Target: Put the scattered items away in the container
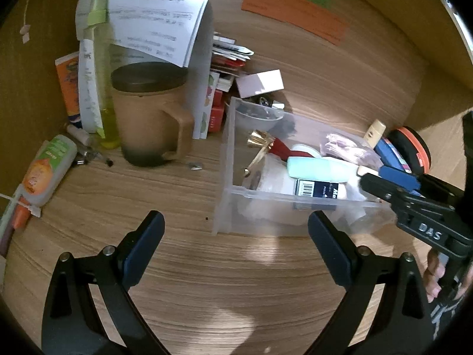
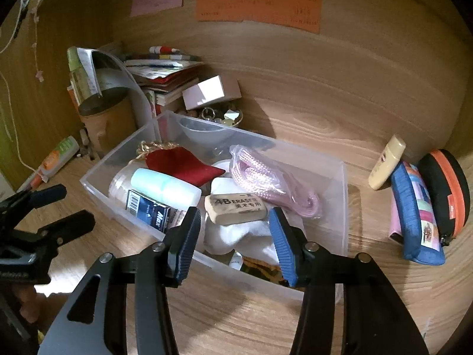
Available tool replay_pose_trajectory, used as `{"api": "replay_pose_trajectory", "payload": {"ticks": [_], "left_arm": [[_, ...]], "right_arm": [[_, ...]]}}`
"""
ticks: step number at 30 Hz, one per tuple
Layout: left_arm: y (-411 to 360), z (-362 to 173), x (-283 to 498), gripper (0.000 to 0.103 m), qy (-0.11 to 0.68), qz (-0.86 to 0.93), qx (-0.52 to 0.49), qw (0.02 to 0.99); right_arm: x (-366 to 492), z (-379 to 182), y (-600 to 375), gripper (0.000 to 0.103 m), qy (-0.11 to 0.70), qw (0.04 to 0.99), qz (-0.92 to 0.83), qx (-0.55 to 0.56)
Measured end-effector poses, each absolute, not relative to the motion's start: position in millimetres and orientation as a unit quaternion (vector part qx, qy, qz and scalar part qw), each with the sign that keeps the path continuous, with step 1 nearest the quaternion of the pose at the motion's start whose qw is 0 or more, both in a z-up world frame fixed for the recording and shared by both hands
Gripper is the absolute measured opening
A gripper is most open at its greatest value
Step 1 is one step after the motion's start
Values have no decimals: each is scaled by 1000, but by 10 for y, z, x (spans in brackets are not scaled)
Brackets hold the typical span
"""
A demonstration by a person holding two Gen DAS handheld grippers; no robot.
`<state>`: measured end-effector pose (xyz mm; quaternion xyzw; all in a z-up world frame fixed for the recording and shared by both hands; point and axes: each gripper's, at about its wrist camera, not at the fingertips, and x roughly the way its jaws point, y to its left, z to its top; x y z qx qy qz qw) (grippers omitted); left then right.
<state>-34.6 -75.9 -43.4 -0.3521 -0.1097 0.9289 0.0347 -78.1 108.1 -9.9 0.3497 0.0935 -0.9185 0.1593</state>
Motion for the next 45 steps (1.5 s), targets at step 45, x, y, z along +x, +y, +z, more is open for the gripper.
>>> {"api": "replay_pose_trajectory", "payload": {"ticks": [45], "left_arm": [[-398, -115, 82, 99, -24, 958, -287, 7]], "right_arm": [[148, 113, 1514, 84, 53, 131, -949, 280]]}}
